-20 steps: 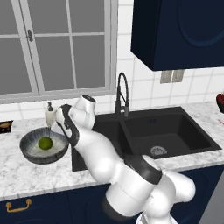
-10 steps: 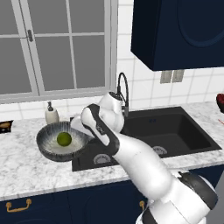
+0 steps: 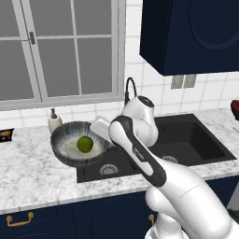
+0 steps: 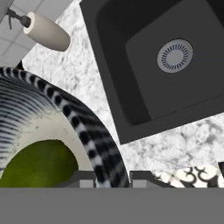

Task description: Pick the lime from the sink and place it in the bowl. Then pick the bowl and place it in the microwave. Then close the microwave door and press the start button.

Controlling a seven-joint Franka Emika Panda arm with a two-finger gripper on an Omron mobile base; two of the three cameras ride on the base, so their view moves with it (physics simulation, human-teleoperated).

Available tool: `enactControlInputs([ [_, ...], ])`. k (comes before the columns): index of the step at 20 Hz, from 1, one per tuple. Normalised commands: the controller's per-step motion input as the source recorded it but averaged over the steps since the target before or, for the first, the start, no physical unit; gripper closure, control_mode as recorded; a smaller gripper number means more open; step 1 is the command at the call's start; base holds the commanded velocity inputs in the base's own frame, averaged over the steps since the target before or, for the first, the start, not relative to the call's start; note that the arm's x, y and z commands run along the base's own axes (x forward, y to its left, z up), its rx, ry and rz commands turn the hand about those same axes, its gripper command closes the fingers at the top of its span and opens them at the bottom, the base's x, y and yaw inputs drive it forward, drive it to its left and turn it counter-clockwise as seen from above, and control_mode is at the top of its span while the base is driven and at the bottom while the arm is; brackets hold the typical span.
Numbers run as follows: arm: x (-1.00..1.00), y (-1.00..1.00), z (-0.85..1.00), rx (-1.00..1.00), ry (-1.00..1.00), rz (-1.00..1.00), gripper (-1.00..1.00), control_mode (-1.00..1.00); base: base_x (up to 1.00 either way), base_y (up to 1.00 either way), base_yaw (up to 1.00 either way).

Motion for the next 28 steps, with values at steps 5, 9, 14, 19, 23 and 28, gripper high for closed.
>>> enactControlInputs([
  [5, -0.03, 0.00, 0.10, -0.01, 0.04, -0.03, 1.00, -1.00, 0.00, 0.00, 0.00],
  [9, 0.00, 0.02, 0.00, 0.00, 0.01, -0.01, 1.00, 1.00, -0.15, 0.08, -0.14],
  [14, 0.00, 0.00, 0.00, 0.00, 0.00, 0.00, 1.00, 1.00, -0.48, 0.29, -0.55],
  [19, 0.00, 0.00, 0.00, 0.00, 0.00, 0.00, 1.00, 1.00, -0.67, 0.32, -0.64],
  [23, 0.00, 0.00, 0.00, 0.00, 0.00, 0.00, 1.00, 1.00, -0.79, 0.11, -0.68],
  [28, 0.00, 0.00, 0.00, 0.00, 0.00, 0.00, 1.00, 1.00, -0.47, 0.00, -0.82],
])
